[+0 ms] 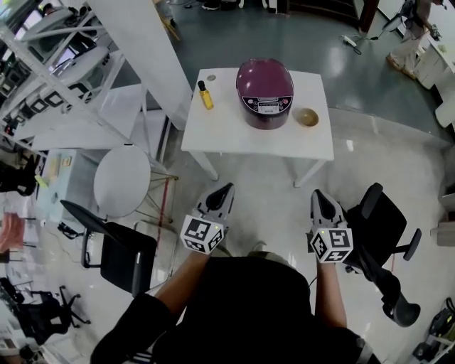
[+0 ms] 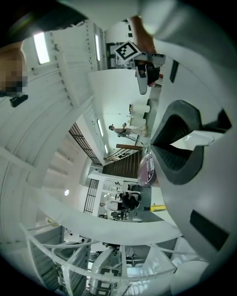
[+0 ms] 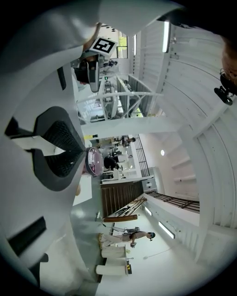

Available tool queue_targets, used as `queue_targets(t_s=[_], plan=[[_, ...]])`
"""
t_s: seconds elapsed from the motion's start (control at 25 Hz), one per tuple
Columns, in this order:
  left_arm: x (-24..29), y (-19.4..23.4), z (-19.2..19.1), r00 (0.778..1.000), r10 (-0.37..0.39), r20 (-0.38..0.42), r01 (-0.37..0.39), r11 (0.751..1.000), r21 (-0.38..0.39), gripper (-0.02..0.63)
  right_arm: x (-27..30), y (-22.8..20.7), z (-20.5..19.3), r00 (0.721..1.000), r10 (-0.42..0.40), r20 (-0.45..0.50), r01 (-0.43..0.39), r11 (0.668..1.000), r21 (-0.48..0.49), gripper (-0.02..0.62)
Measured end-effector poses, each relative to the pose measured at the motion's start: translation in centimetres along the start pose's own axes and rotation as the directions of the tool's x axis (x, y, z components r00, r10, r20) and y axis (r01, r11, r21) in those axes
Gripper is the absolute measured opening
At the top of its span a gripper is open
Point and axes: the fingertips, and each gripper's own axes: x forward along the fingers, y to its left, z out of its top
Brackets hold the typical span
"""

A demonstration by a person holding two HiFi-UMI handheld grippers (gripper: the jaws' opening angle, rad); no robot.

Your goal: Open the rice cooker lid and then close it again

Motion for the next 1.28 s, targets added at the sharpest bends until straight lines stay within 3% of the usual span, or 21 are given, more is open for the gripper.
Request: queue_targets(t_s=[0.2, 0.44, 1.0, 1.28], plan=[[0.6, -0.1, 2.0, 0.998, 0.005, 0.056, -0.006, 1.000, 0.029, 0.003, 0.7, 0.2, 0.7, 1.000, 0.006, 0.009, -0.006, 0.999, -0.037, -0.002], [0.7, -0.5, 2.2, 0.998, 0.011, 0.058, -0.012, 1.000, 0.027, 0.003, 0.5, -0.7, 1.9, 0.999, -0.005, 0.032, 0.008, 0.996, -0.086, -0.002], [0.2, -2.5, 0.5, 0.999, 0.013, 0.038, -0.013, 1.000, 0.001, 0.003, -0.6, -2.3, 0.5, 1.000, -0.010, 0.030, 0.013, 0.996, -0.089, -0.002], [0.6, -1.8, 2.2, 0.997, 0.025, 0.075, -0.027, 0.999, 0.021, 0.003, -0.9, -1.1, 0.0, 1.000, 0.004, 0.021, -0.002, 0.996, -0.087, -0.002]])
